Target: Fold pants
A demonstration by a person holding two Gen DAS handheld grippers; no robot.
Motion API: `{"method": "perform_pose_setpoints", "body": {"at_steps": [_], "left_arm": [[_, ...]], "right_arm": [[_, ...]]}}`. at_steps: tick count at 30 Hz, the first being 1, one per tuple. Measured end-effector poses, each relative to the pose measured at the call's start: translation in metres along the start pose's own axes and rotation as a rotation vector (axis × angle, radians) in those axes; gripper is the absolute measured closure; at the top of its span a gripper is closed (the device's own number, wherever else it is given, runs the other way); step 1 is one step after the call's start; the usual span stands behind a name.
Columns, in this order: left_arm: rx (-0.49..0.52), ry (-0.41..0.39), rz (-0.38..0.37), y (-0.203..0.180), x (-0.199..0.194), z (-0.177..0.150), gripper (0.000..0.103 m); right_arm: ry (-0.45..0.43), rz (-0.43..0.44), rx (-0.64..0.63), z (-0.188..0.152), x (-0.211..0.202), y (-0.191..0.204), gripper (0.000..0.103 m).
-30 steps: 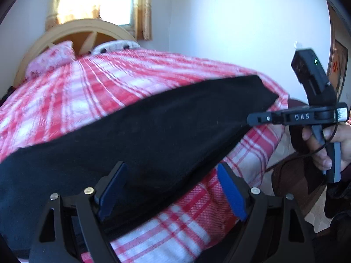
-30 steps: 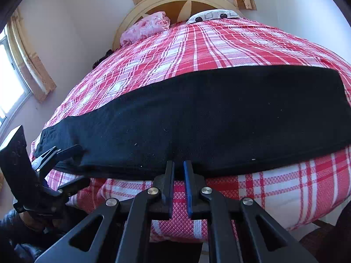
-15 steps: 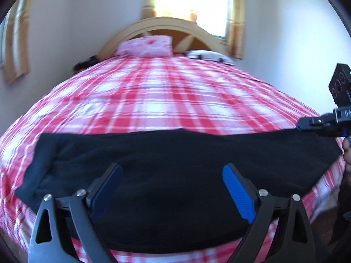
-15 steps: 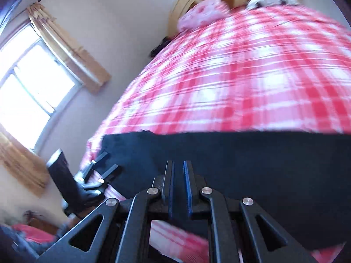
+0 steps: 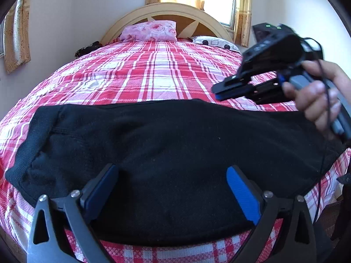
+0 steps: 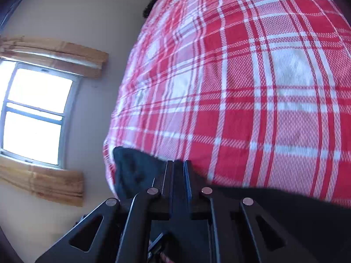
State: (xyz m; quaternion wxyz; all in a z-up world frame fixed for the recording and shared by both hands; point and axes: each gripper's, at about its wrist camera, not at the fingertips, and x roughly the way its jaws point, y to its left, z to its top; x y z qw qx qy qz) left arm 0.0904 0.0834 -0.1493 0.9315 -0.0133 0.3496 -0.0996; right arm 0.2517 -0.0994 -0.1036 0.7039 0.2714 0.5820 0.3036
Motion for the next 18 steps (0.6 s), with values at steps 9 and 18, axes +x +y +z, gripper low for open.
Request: {"method": "perform_pose_setpoints", "body": {"at_steps": [9,18], "left_arm": [[0.003,-0.008,-0.002,0.000,-0.001,0.000,0.000],[0.004,-0.010,0.003,0.000,-0.001,-0.002,0.000]], "right_arm": [[0.140,-0.004,-0.032,0.000,0.034,0.013,0.046],[0.230,0.122,0.080,0.017,0.072,0.016,0.046]]}}
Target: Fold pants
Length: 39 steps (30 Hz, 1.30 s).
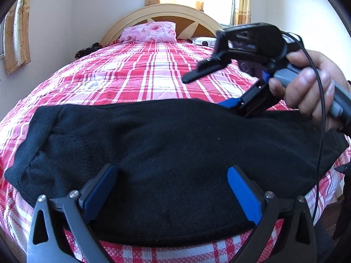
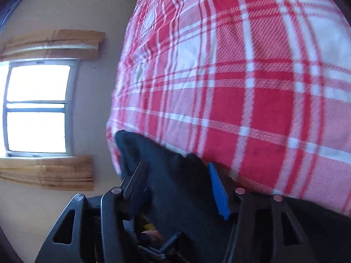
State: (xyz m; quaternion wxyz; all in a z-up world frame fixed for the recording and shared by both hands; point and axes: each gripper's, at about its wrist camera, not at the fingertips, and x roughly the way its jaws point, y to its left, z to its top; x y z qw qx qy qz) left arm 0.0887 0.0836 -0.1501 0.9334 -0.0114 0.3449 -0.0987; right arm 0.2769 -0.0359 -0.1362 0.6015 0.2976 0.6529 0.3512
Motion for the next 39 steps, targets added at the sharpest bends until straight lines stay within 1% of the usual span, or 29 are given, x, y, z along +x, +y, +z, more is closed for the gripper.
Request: {"method": "perform_pose_setpoints", "body": {"at_steps": [1,2,4,5,6,8,12,15,16,17,18,20,23,26,28,29,32,36,39], "left_arm": [[0.001,-0.002,0.000,0.000,0.000,0.000,0.000],[0.000,-0.003,-0.001,0.000,0.000,-0.001,0.000],[-0.001,-0.005,-0.004,0.001,-0.001,-0.001,0.000],[-0.001,-0.006,-0.005,0.001,-0.001,-0.001,0.000],[0.000,-0.007,-0.004,0.001,-0.001,-0.001,0.000],[0.001,-0.007,-0.004,0.001,-0.002,-0.001,0.000],[0.004,-0.008,-0.002,0.000,-0.002,-0.002,0.000],[0.008,-0.008,0.001,0.000,-0.002,-0.001,0.000],[0.009,-0.009,0.001,0.000,-0.002,-0.001,0.000],[0.009,-0.009,0.001,0.000,-0.002,-0.001,0.000],[0.010,-0.010,0.002,0.000,-0.002,-0.001,0.000],[0.010,-0.010,0.002,0.000,-0.002,-0.001,0.000],[0.012,-0.010,0.002,0.000,-0.003,-0.001,0.000],[0.014,-0.011,0.002,0.000,-0.002,-0.001,0.000],[0.014,-0.010,0.002,0.000,-0.002,-0.001,0.000],[0.015,-0.010,0.002,0.000,-0.001,-0.001,0.000],[0.013,-0.009,0.001,0.001,-0.002,-0.001,0.000],[0.014,-0.008,0.001,0.002,-0.001,0.000,0.000],[0.016,-0.006,0.002,0.002,-0.001,0.001,0.000]], "right_arm": [[0.030,0.042,0.015,0.002,0.006,-0.001,0.046],[0.047,0.059,0.013,0.004,0.011,0.001,0.046],[0.053,0.069,-0.002,0.004,0.018,0.004,0.046],[0.040,0.069,-0.012,0.004,0.017,0.006,0.051],[0.022,0.064,-0.020,0.003,0.017,0.008,0.065],[-0.015,0.050,-0.028,0.001,0.017,0.009,0.083],[-0.071,0.014,-0.049,-0.005,0.007,0.007,0.089],[-0.152,-0.029,-0.083,-0.004,-0.004,0.016,0.094],[-0.184,-0.051,-0.106,-0.005,-0.012,0.019,0.095],[-0.232,-0.088,-0.163,-0.006,-0.019,0.029,0.098],[-0.273,-0.121,-0.209,-0.008,-0.023,0.038,0.098],[-0.302,-0.171,-0.262,-0.007,-0.027,0.048,0.099],[-0.279,-0.225,-0.254,-0.001,-0.020,0.043,0.099],[-0.282,-0.234,-0.234,0.001,-0.017,0.031,0.099],[-0.302,-0.256,-0.211,0.004,-0.019,0.022,0.099],[-0.300,-0.255,-0.199,0.004,-0.020,0.018,0.099],[-0.297,-0.289,-0.192,0.004,-0.020,0.005,0.099],[-0.298,-0.301,-0.185,0.004,-0.019,0.001,0.099],[-0.290,-0.306,-0.207,0.005,-0.017,0.011,0.098]]}}
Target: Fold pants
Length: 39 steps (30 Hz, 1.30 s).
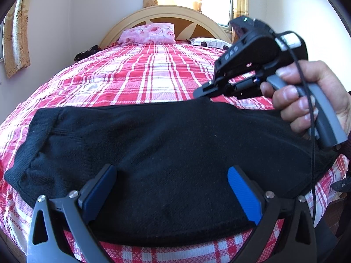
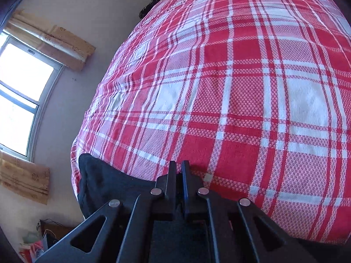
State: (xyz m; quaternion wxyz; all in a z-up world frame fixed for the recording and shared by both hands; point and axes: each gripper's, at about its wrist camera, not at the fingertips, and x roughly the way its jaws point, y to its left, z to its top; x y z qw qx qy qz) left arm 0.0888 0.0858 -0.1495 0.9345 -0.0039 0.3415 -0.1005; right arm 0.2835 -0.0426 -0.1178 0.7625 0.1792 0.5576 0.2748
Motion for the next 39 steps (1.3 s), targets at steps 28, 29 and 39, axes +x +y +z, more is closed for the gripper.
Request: {"method": "perform_pose_setpoints", "body": {"at_steps": [28,29,39], "left_arm": [[0.014,0.028,0.031,-0.011,-0.002,-0.002,0.000],[0.014,0.029,0.030,-0.011,-0.002,-0.002,0.000],[0.010,0.003,0.128,0.025,-0.024,0.018,0.000]], "right_arm": [[-0.234,-0.516,-0.407,-0.187,-0.081,0.022,0.051],[-0.243,-0.521,-0.411,-0.191,-0.082,0.022,0.050],[-0.295,-0.517,-0.372,-0.208,-0.093,0.021,0.049]]}}
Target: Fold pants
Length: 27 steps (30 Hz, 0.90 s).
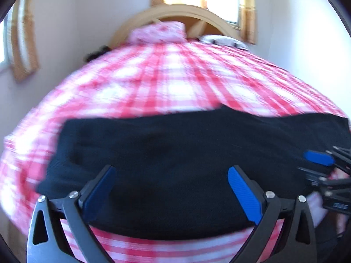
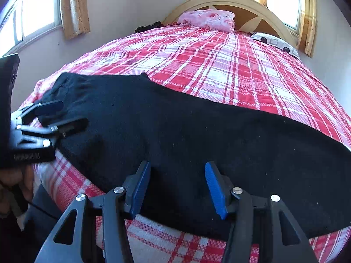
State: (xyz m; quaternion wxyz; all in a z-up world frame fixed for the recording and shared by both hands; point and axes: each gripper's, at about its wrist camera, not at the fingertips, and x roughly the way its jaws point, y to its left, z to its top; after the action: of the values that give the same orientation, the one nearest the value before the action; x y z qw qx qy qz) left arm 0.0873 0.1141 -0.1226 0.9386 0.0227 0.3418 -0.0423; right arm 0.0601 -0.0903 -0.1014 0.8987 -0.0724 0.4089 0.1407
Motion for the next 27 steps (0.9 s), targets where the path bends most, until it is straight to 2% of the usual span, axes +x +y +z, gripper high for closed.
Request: {"method": "perform_pose_setpoints", "body": {"at_steps": [3,7,8,9,11,13,16,19,22,25,27], "left_arm": [[-0.063,-0.014,0.102,0.050,-0.007,0.006,0.000],[-0.173,0.031,0.170,0.108,0.001,-0.001,0.000],[-0.192,0.044,0.182,0.118,0.004,-0.004,0.003],[-0.209,0.052,0.181,0.123,0.006,-0.006,0.006],[-0.251,0.075,0.118,0.132,0.014,-0.013,0.026],[-0.291,0.080,0.044,0.135,0.018,-0.016,0.035],[-0.262,0.065,0.021,0.128,0.019,-0.016,0.048],[-0.272,0.055,0.028,0.129,0.016,-0.014,0.053],[-0.263,0.058,0.036,0.132,0.010,-0.010,0.053],[-0.198,0.059,0.065,0.123,0.010,-0.008,0.057],[-0.207,0.058,0.066,0.124,0.013,-0.010,0.058]], "right_arm": [[-0.019,0.019,0.011,-0.001,-0.003,0.002,0.049],[-0.050,0.038,0.013,-0.005,-0.005,0.008,0.049],[-0.058,0.045,0.012,-0.007,-0.006,0.010,0.049],[-0.069,0.076,0.008,-0.006,-0.009,0.013,0.049],[-0.089,0.111,-0.012,-0.005,-0.014,0.019,0.049],[-0.098,0.135,-0.062,-0.004,-0.017,0.032,0.049],[-0.094,0.178,-0.147,-0.005,-0.014,0.056,0.050],[-0.089,0.177,-0.215,-0.008,-0.009,0.074,0.065],[-0.086,0.172,-0.247,-0.008,-0.005,0.085,0.070],[-0.084,0.178,-0.248,-0.006,-0.003,0.086,0.078],[-0.074,0.180,-0.241,-0.005,0.000,0.085,0.082]]}}
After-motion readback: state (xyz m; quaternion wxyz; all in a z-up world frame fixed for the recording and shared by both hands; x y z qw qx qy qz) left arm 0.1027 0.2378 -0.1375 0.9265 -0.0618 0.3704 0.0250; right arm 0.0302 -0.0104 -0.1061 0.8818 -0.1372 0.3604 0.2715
